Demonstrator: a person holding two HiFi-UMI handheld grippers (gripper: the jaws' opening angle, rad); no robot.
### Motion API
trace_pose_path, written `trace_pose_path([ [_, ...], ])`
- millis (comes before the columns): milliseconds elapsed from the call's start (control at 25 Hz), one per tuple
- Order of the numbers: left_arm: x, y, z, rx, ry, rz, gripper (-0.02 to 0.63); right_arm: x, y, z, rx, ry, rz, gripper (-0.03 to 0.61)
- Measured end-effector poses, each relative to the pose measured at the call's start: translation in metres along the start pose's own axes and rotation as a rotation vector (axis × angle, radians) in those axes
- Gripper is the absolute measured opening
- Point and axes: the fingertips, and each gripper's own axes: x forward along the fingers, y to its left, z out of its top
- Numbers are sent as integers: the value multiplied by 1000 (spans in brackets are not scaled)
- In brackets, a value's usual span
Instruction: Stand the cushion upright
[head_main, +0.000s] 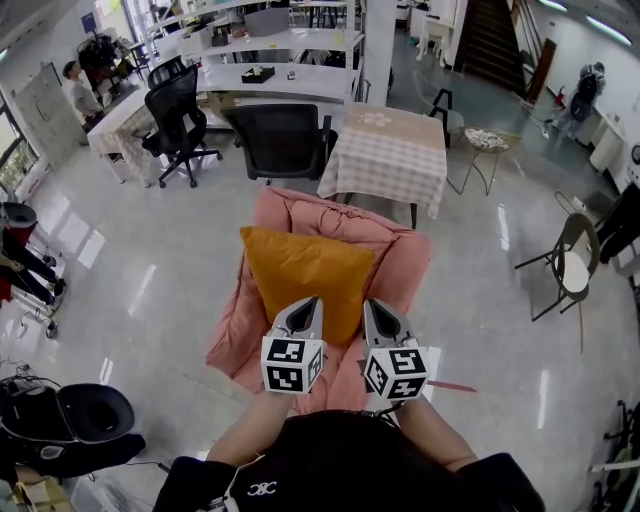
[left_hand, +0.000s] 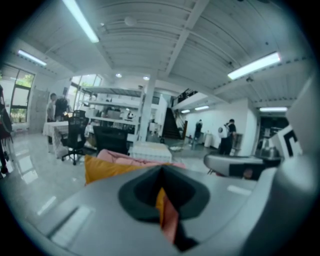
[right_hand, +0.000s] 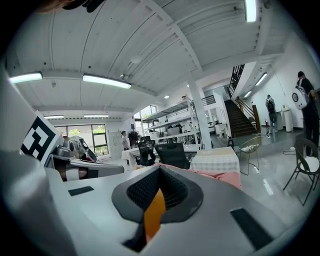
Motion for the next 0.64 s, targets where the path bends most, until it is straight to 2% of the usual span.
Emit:
trace_pose_path([
  [160, 2, -5, 1, 1, 0, -16, -3, -3, -2, 3, -1, -21, -18, -9],
  [640, 10, -19, -5, -3, 8, -44, -3, -7, -11, -5, 8, 0, -15, -9],
])
